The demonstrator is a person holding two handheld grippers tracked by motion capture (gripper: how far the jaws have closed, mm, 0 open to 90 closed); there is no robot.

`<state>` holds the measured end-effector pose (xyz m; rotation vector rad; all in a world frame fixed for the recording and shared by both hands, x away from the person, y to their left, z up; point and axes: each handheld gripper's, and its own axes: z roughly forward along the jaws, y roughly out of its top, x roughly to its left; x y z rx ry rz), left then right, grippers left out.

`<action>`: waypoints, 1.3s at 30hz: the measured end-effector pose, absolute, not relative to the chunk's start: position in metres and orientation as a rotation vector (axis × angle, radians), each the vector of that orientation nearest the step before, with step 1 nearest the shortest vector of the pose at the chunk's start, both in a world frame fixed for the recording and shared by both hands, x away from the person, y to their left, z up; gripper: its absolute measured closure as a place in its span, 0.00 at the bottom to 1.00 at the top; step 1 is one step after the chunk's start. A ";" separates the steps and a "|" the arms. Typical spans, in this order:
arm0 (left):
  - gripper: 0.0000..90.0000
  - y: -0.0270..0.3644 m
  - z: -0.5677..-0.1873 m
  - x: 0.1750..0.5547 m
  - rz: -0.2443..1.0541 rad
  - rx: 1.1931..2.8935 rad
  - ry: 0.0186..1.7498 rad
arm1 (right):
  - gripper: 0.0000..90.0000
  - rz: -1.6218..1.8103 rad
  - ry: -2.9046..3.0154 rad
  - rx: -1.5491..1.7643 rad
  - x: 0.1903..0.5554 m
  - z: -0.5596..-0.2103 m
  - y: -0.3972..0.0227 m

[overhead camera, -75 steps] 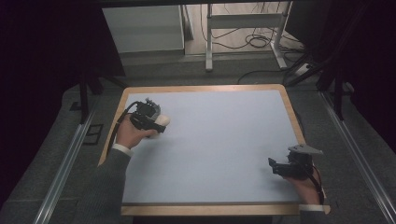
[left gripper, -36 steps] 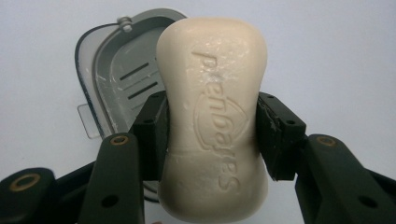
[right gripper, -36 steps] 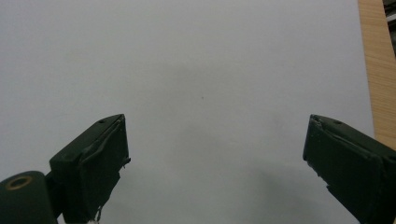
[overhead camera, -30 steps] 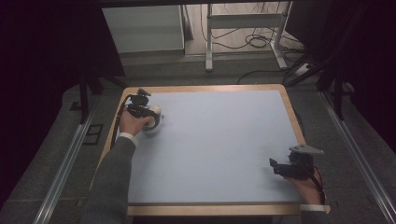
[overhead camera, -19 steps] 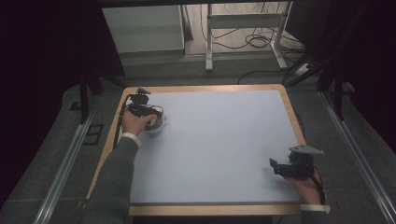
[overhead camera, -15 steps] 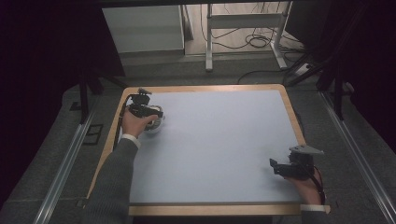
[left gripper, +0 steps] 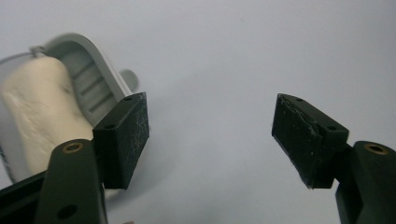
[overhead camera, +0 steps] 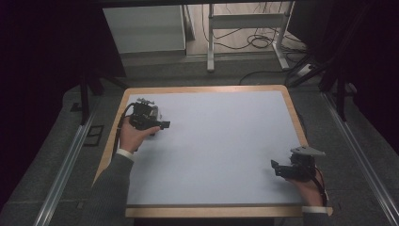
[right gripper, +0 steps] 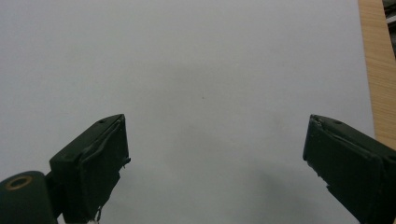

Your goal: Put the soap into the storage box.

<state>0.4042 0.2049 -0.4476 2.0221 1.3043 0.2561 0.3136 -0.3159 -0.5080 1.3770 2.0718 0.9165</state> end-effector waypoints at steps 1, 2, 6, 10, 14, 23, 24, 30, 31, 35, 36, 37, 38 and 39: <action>0.31 0.204 -0.449 0.400 0.253 2.028 1.292 | 0.07 0.917 2.072 1.376 0.313 -0.508 -0.316; 0.31 0.204 -0.452 0.391 0.249 2.047 1.264 | 0.07 0.920 2.073 1.372 0.313 -0.508 -0.315; 0.32 0.203 -0.457 0.377 0.257 2.060 1.228 | 0.07 0.929 2.072 1.359 0.312 -0.506 -0.314; 0.31 0.200 -0.464 0.362 0.268 2.078 1.186 | 0.07 0.931 2.070 1.354 0.312 -0.506 -0.314; 0.31 0.193 -0.476 0.344 0.263 2.097 1.150 | 0.07 0.933 2.071 1.348 0.311 -0.506 -0.313; 0.29 0.187 -0.503 0.320 0.233 2.091 1.141 | 0.07 0.933 2.076 1.338 0.311 -0.505 -0.313; 0.29 0.186 -0.507 0.318 0.223 2.090 1.144 | 0.07 0.932 2.077 1.337 0.311 -0.505 -0.312; 0.29 0.186 -0.526 0.307 0.200 2.094 1.165 | 0.07 0.930 2.079 1.331 0.311 -0.506 -0.311; 0.29 0.186 -0.529 0.306 0.196 2.087 1.172 | 0.07 0.929 2.081 1.331 0.311 -0.506 -0.311; 0.28 0.186 -0.535 0.303 0.180 2.114 1.174 | 0.07 0.928 2.084 1.329 0.311 -0.507 -0.310; 0.28 0.186 -0.535 0.302 0.182 2.109 1.178 | 0.07 0.925 2.086 1.327 0.311 -0.507 -0.309; 0.28 0.186 -0.535 0.302 0.182 2.109 1.178 | 0.07 0.926 2.087 1.327 0.311 -0.507 -0.309; 0.28 0.186 -0.535 0.302 0.184 2.110 1.177 | 0.07 0.927 2.087 1.323 0.311 -0.507 -0.309; 0.28 0.186 -0.535 0.302 0.187 2.113 1.176 | 0.07 0.927 2.087 1.323 0.311 -0.507 -0.309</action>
